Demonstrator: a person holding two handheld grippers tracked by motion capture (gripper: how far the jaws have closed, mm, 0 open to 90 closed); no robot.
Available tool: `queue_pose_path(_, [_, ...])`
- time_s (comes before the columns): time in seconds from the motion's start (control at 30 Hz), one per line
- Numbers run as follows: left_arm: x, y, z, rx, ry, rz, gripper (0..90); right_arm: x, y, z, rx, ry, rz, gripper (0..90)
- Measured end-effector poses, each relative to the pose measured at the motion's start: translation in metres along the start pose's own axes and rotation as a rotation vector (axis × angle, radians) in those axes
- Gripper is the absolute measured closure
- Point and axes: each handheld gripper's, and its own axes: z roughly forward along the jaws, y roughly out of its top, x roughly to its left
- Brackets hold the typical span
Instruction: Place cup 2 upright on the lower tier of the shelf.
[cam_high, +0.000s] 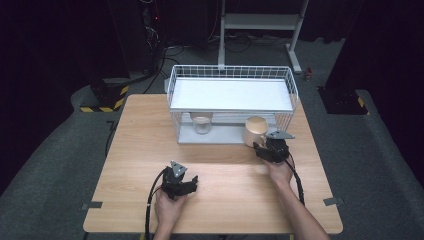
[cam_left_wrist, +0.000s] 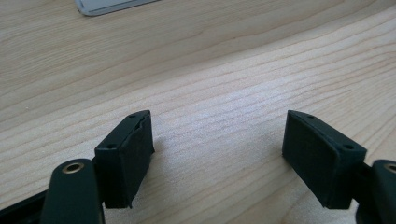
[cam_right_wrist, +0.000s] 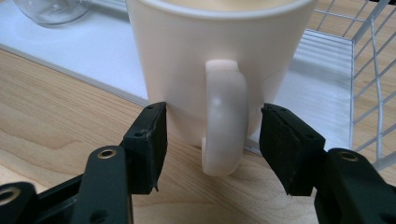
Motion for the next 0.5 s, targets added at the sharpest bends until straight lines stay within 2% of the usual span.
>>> queue_pose_path(0.17, [0.0,0.0,0.0,0.0,0.0,0.0,25.3,0.0,0.001,0.002,0.0,0.005,0.023,43.5])
queue_pose_path(0.43, [0.0,0.0,0.0,0.0,0.0,-0.001,25.3,0.0,0.009,0.009,0.019,0.001,0.032,44.8])
queue_pose_path(0.5, [0.0,0.0,0.0,-0.001,0.0,0.0,25.3,0.0,0.01,0.01,0.008,0.002,0.034,45.5])
